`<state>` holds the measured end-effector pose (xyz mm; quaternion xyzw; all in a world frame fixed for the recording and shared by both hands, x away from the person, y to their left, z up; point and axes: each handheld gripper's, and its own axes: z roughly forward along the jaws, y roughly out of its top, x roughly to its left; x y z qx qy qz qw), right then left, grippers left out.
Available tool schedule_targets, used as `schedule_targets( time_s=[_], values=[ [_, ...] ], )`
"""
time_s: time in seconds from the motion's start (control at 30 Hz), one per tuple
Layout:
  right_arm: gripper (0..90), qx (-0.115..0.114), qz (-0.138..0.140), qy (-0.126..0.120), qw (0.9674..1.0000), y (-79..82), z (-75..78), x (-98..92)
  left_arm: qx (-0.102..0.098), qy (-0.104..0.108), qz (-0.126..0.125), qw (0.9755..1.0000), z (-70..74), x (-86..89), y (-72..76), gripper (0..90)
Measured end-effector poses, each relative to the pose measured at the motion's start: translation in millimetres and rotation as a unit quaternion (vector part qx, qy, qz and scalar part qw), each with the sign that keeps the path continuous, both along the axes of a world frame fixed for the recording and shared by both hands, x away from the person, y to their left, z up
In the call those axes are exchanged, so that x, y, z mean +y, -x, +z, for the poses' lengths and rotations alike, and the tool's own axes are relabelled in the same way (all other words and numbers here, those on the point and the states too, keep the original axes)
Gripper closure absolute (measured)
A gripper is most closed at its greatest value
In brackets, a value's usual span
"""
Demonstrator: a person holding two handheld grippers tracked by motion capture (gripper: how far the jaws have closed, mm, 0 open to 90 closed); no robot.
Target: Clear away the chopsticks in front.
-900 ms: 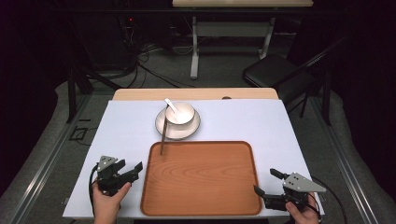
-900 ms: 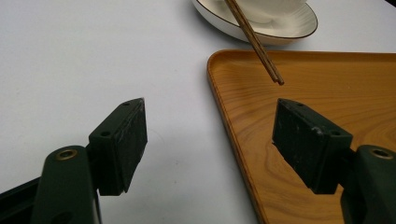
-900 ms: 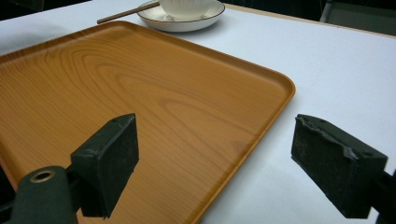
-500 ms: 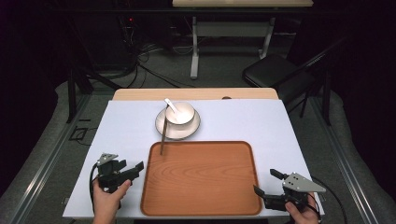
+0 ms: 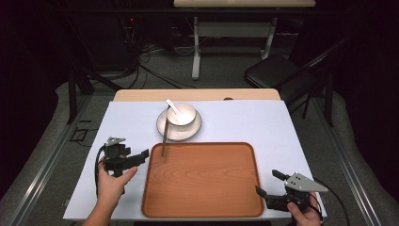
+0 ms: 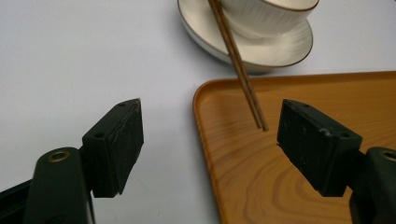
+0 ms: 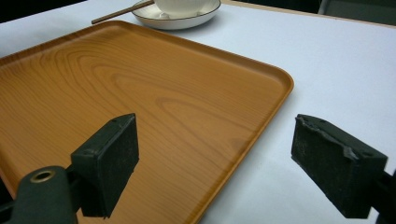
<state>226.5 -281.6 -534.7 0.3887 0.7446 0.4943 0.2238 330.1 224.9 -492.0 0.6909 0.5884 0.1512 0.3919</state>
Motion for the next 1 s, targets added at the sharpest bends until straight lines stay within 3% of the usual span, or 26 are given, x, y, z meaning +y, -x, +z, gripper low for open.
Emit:
schedule_targets(
  time_s=[0.13, 0.17, 0.3, 0.43, 0.73, 0.8, 0.83, 0.87, 0.9, 0.93, 1.0],
  values=[
    [14.9, 0.001, -0.002, -0.002, 1.0, -0.1, -0.1, -0.6, 0.014, -0.002, -0.011, 0.9998, 4.4, -4.9, -13.8, 23.2],
    [14.9, 0.003, -0.003, -0.003, 1.0, -0.5, -0.2, -0.7, 0.021, -0.011, -0.016, 0.9996, 4.7, -7.1, -20.9, 23.7],
    [14.9, 0.004, -0.004, -0.005, 1.0, -0.9, -0.4, -1.2, 0.02, -0.005, -0.016, 0.9997, 5.4, -10.3, -31.0, 24.6],
    [14.9, 0.006, -0.004, -0.008, 0.9999, -1.3, -0.5, -2.0, 0.035, -0.013, -0.003, 0.9993, 6.2, -12.2, -48.2, 27.7],
    [14.9, 0.01, -0.003, -0.01, 0.9999, -1.9, -0.7, -2.6, 0.048, -0.027, 0.007, 0.9985, 3.1, -10.3, -75.3, 29.4],
    [14.9, 0.01, -0.003, -0.01, 0.9999, -2.0, -0.7, -2.5, 0.049, -0.026, 0.007, 0.9985, 2.9, -10.0, -78.2, 33.6],
    [14.9, 0.01, -0.003, -0.01, 0.9999, -1.9, -0.7, -2.5, 0.052, -0.006, 0.005, 0.9986, 2.2, -9.1, -84.0, 34.6],
    [14.9, 0.01, -0.003, -0.01, 0.9999, -1.9, -0.7, -2.5, 0.052, -0.006, 0.005, 0.9986, 2.2, -9.1, -84.0, 35.2],
    [14.9, 0.01, -0.003, -0.009, 0.9999, -1.8, -0.6, -2.5, 0.058, 0.007, -0.001, 0.9983, 1.4, -8.1, -87.1, 34.9],
    [14.9, 0.01, -0.003, -0.009, 0.9999, -1.9, -0.7, -2.5, 0.067, 0.008, -0.001, 0.9977, 0.9, -7.9, -90.0, 35.1],
    [14.9, 0.01, -0.003, -0.009, 0.9999, -2.2, -0.8, -2.5, 0.062, 0.011, -0.005, 0.998, 0.0, -9.6, -93.9, 35.9]
  ],
)
